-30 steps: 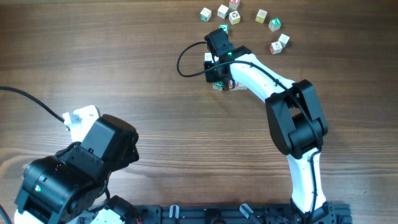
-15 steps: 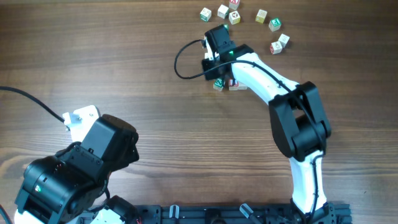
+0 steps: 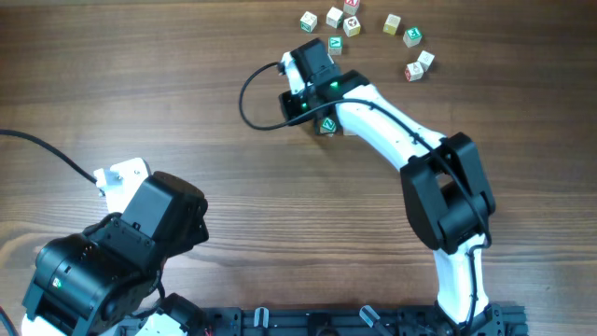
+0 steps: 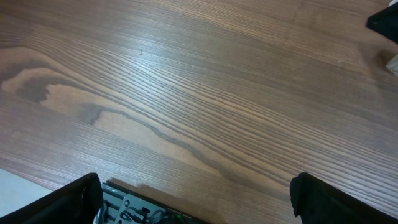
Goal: Form a horizontal line
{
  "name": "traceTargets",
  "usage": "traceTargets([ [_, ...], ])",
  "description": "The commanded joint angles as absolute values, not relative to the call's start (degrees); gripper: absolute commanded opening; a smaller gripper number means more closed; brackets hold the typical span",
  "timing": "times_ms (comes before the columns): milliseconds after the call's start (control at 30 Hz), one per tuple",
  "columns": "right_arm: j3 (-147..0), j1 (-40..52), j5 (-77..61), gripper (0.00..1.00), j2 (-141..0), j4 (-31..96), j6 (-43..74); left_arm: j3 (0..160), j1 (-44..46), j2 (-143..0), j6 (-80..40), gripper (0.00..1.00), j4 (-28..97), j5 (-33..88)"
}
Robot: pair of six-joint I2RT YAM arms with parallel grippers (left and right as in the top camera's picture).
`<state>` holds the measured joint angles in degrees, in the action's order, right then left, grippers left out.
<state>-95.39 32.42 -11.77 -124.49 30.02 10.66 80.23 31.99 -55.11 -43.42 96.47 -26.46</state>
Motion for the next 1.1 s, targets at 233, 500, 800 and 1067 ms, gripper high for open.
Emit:
traceTargets([
  [233, -96.03, 33.85, -9.87, 0.24, -123.55, 33.82, 17.15, 80.38, 31.99, -54.87, -43.55, 1.00, 96.49, -26.39],
  [500, -95.98, 33.91, -8.91, 0.24, -123.66, 34.96, 18.39, 80.38, 31.99, -54.87, -43.55, 1.00, 96.49, -26.39],
  [800, -95.81, 33.91, -6.70, 0.20, -125.12, 36.32, 22.31, 80.38, 31.99, -54.87, -43.55, 1.00, 96.49, -26.39],
  [1067, -95.13, 33.91, -1.52, 0.15, -125.32, 38.30, 24.64, 80.38, 31.99, -54.87, -43.55, 1.00, 96.49, -26.39],
])
